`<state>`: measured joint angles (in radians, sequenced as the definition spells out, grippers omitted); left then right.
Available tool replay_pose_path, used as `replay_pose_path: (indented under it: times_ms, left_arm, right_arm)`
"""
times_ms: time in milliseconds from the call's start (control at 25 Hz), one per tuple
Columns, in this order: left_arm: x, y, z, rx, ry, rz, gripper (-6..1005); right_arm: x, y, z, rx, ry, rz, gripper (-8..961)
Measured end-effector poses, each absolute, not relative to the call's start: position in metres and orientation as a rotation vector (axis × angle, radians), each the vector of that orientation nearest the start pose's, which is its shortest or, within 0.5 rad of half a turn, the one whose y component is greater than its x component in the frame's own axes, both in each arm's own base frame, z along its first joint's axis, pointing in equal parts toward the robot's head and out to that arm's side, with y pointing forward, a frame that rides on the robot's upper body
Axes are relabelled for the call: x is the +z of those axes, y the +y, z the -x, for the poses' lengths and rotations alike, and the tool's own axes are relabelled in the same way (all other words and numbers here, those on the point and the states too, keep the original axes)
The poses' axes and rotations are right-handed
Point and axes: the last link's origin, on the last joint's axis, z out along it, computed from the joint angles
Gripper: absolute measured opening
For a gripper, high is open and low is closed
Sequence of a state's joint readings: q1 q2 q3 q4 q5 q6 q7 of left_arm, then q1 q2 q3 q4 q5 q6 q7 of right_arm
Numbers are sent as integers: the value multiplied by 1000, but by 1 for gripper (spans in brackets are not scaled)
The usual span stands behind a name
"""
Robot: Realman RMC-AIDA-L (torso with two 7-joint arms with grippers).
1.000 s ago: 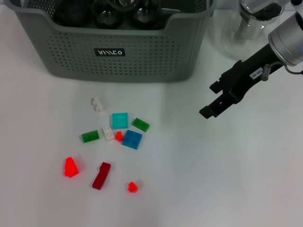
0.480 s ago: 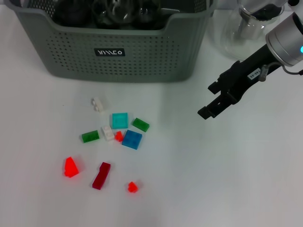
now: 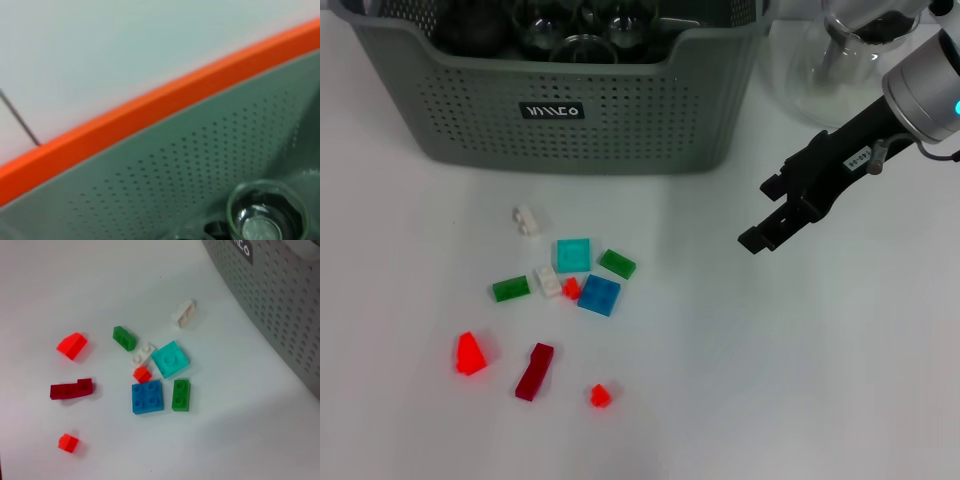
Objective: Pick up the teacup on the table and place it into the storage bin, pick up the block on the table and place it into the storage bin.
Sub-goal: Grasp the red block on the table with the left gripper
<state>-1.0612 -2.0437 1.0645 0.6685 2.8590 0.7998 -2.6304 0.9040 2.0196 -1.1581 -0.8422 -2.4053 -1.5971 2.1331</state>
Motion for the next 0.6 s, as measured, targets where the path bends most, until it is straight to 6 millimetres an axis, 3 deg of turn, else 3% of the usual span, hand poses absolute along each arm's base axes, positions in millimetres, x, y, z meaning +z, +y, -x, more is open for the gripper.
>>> replay_pose_path:
  times_ms: [320, 520, 600]
  left_arm:
    - [82, 491, 132, -84, -891, 2069, 696]
    - [123, 457, 122, -452, -927, 2172, 879]
    - [136, 435, 121, -674, -890, 2285, 878]
  right_arm:
    - [-14, 386, -160, -366, 723, 3004, 948]
    - [-13, 386, -160, -371, 716, 3010, 948]
    - [-13, 386, -160, -371, 715, 3010, 948]
